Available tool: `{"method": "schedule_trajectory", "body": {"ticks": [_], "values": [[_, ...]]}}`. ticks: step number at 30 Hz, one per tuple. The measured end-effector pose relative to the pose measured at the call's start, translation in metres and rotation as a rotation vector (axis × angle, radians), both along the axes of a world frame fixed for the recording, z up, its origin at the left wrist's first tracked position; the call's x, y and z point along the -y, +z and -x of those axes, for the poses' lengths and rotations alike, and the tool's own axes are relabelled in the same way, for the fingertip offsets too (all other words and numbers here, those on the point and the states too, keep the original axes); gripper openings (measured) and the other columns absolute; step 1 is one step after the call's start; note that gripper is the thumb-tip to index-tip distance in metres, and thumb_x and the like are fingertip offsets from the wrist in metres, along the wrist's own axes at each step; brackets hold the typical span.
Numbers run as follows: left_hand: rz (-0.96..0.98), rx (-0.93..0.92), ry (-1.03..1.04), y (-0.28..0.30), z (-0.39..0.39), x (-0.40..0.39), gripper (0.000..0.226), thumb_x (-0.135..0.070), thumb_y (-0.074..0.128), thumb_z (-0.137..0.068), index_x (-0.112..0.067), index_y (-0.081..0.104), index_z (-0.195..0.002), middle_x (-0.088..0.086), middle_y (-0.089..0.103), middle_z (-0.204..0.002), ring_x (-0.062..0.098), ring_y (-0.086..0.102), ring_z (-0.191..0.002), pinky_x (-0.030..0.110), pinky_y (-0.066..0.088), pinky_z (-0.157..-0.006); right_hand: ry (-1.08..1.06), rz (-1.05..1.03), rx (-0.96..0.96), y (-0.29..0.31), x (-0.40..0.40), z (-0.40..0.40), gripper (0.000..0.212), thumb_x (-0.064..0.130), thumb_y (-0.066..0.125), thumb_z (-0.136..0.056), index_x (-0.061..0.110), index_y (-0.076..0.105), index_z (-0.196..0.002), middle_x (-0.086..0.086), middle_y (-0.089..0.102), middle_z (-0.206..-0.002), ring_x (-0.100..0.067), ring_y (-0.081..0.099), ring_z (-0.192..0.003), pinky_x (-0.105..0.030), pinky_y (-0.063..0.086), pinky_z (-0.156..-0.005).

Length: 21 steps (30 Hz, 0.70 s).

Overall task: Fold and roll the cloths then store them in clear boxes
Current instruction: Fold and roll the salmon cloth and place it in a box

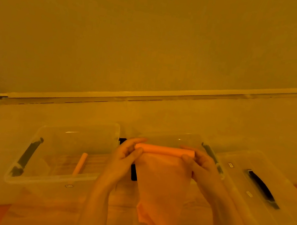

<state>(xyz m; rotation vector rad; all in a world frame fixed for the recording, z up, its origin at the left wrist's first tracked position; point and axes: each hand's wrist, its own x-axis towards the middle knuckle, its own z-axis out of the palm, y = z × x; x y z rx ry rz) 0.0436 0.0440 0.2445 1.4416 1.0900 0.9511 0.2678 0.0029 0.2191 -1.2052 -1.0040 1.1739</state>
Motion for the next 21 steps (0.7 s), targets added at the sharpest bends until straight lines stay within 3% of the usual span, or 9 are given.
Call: {"method": "schedule_trajectory", "body": {"ticks": [2,6,9,13,16,18,21], "values": [[0.013,0.002,-0.009,-0.004,0.001,-0.003,0.028,-0.037,0.055,-0.086,-0.038,0.061,-0.114,-0.008,0.064,-0.107,0.010,0.062,-0.096,0.023,0.048,-0.073,0.010,0.014,-0.011,-0.001,0.000,-0.001,0.020,0.013,0.057,-0.089,0.024,0.067,-0.102,-0.003,0.070,-0.090,-0.015,0.065,-0.077,-0.025,0.051,-0.058],[0.043,-0.009,0.003,-0.009,0.000,-0.008,0.014,-0.028,0.053,-0.092,-0.025,0.066,-0.098,-0.007,0.070,-0.086,0.009,0.066,-0.079,0.021,0.052,-0.066,0.080,0.065,0.076,0.002,-0.002,-0.007,0.020,0.019,0.055,-0.091,0.021,0.066,-0.108,-0.005,0.072,-0.092,-0.020,0.070,-0.079,-0.031,0.055,-0.061],[0.044,0.034,-0.025,-0.010,-0.002,-0.009,0.017,-0.023,0.052,-0.093,-0.019,0.064,-0.105,-0.006,0.070,-0.082,0.009,0.067,-0.072,0.018,0.051,-0.059,0.086,0.072,0.108,0.002,-0.005,-0.011,0.021,0.022,0.056,-0.091,0.024,0.065,-0.110,-0.004,0.071,-0.097,-0.021,0.069,-0.081,-0.031,0.054,-0.062],[0.051,0.070,-0.004,-0.009,-0.005,-0.007,0.021,-0.012,0.054,-0.092,-0.020,0.062,-0.110,-0.011,0.069,-0.076,-0.002,0.062,-0.063,0.011,0.045,-0.052,0.068,0.043,0.044,0.001,-0.005,-0.013,0.023,0.012,0.058,-0.089,0.025,0.064,-0.106,-0.002,0.071,-0.094,-0.017,0.067,-0.081,-0.028,0.053,-0.062],[0.029,0.044,0.055,-0.012,-0.006,-0.008,0.015,-0.026,0.057,-0.090,-0.027,0.066,-0.103,-0.013,0.067,-0.090,0.002,0.063,-0.079,0.017,0.047,-0.060,0.082,0.031,0.049,0.002,-0.005,-0.010,0.019,0.027,0.062,-0.086,0.025,0.065,-0.105,0.002,0.070,-0.098,-0.016,0.067,-0.087,-0.028,0.053,-0.066],[-0.013,-0.011,0.088,-0.015,-0.007,-0.009,0.017,-0.036,0.054,-0.090,-0.027,0.067,-0.097,-0.019,0.063,-0.083,-0.003,0.058,-0.074,0.018,0.042,-0.062,0.025,0.015,0.110,0.003,-0.007,-0.007,0.019,0.036,0.062,-0.082,0.025,0.069,-0.095,0.004,0.070,-0.090,-0.017,0.065,-0.081,-0.031,0.052,-0.065],[-0.039,-0.037,0.096,-0.016,-0.006,-0.009,0.017,-0.036,0.055,-0.089,-0.027,0.066,-0.099,-0.018,0.059,-0.074,-0.002,0.052,-0.066,0.014,0.039,-0.057,-0.028,-0.020,0.152,0.000,-0.011,-0.003,0.009,0.026,0.063,-0.086,0.028,0.070,-0.091,-0.002,0.069,-0.084,-0.021,0.061,-0.075,-0.039,0.050,-0.064]]}}
